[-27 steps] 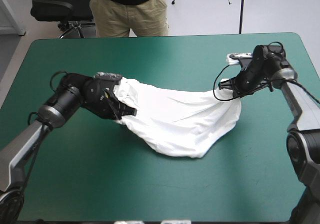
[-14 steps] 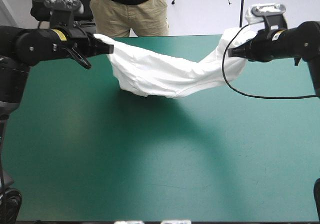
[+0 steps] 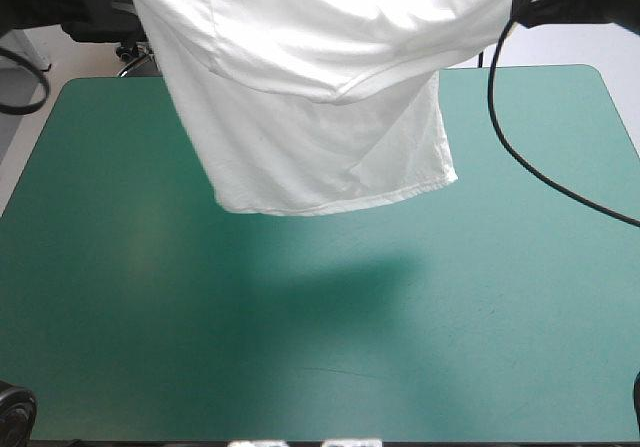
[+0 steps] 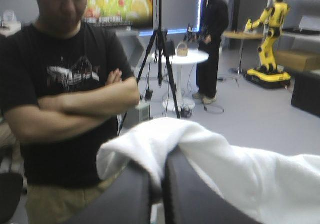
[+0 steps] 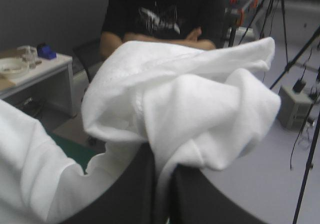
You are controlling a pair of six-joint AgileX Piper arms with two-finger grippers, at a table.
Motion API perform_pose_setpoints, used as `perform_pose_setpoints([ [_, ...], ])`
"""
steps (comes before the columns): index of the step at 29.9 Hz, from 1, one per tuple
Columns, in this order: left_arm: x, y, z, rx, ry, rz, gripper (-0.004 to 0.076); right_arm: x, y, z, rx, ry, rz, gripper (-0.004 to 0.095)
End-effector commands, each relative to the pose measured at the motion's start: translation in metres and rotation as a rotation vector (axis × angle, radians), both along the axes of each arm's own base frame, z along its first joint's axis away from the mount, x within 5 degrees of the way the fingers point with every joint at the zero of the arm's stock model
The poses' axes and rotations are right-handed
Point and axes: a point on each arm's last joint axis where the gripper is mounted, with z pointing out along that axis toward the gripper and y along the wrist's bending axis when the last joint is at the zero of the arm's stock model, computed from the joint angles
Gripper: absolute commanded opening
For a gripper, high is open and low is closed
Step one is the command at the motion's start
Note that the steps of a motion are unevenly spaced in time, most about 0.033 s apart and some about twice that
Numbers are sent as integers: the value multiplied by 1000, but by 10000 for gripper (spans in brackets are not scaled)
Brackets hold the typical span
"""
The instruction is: Fold the cloth
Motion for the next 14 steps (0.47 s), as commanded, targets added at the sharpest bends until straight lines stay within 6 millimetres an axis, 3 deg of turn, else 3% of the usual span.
perform_pose_setpoints([
  [1, -51, 14, 30, -70, -246, -22, -15, -46, -6, 33, 46, -247, -10, -16],
  [6, -91, 28, 37, -85, -325, -10, -17, -75, -9, 43, 53, -323, -11, -16],
  [9, -105, 33, 37, -87, -333, -10, -17, -82, -9, 43, 45, -315, -8, -16],
  [11, -104, 33, 32, -69, -293, -6, -17, -81, -9, 40, 43, -288, -3, -16],
  [14, -77, 26, 15, -24, -143, 12, -17, -70, -7, 33, 33, -216, 2, -17],
])
